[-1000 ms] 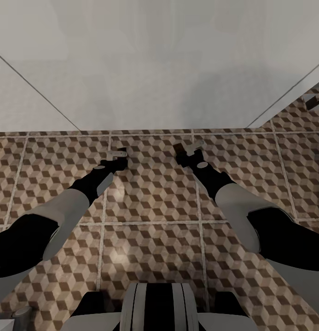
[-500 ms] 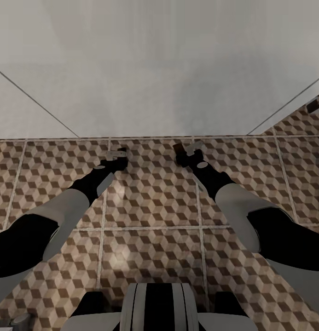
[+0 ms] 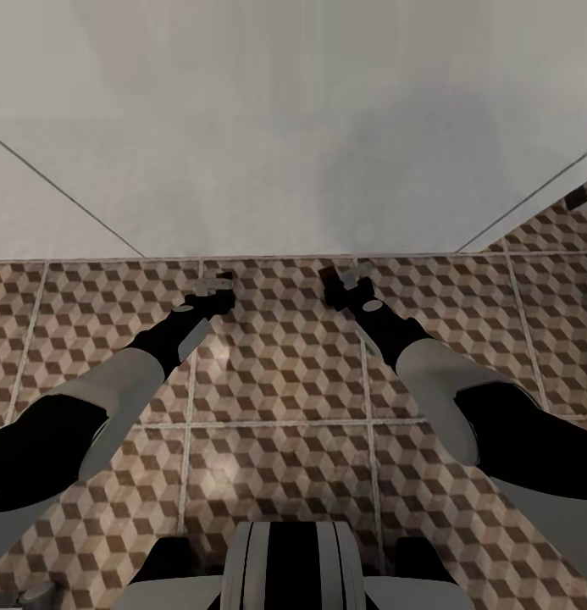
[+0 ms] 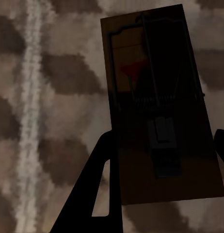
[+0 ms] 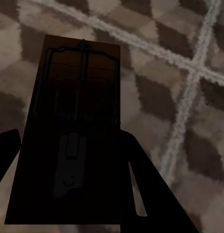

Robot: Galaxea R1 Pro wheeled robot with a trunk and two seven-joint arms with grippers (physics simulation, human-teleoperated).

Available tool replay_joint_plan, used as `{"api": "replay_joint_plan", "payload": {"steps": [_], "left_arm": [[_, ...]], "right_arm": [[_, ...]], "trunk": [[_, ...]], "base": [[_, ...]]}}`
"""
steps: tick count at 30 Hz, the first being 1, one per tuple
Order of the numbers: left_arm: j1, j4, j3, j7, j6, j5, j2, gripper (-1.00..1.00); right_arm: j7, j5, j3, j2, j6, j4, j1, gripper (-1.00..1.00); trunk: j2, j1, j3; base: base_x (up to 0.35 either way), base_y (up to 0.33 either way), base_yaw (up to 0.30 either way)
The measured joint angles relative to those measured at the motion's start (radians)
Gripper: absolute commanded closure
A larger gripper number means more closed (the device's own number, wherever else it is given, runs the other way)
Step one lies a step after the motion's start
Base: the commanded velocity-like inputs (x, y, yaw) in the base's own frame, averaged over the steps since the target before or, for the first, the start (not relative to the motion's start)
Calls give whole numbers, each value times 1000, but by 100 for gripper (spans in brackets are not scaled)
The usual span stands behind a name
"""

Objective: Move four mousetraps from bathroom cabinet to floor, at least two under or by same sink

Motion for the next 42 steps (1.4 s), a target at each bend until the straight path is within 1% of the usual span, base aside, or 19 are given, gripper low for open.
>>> {"api": "replay_joint_plan", "payload": {"steps": [9, 14, 18, 42], "left_arm": [[0, 0, 0, 0, 0, 0, 0, 100], [1, 8, 0, 0, 0, 0, 0, 100], [3, 14, 0, 0, 0, 0, 0, 100], [7, 24, 0, 0, -1, -1, 0, 100]], "right_arm": [[0, 0, 0, 0, 0, 5, 0, 100], [0, 1, -1, 2, -6, 43, 0, 100], [0, 0, 0, 1, -24, 53, 0, 100], [0, -1, 1, 2, -30, 55, 1, 100]], "trunk": [[0, 0, 0], [0, 0, 0], [0, 0, 0], [0, 0, 0]], "base": [[4, 0, 0], [0, 0, 0], [0, 0, 0], [0, 0, 0]]}}
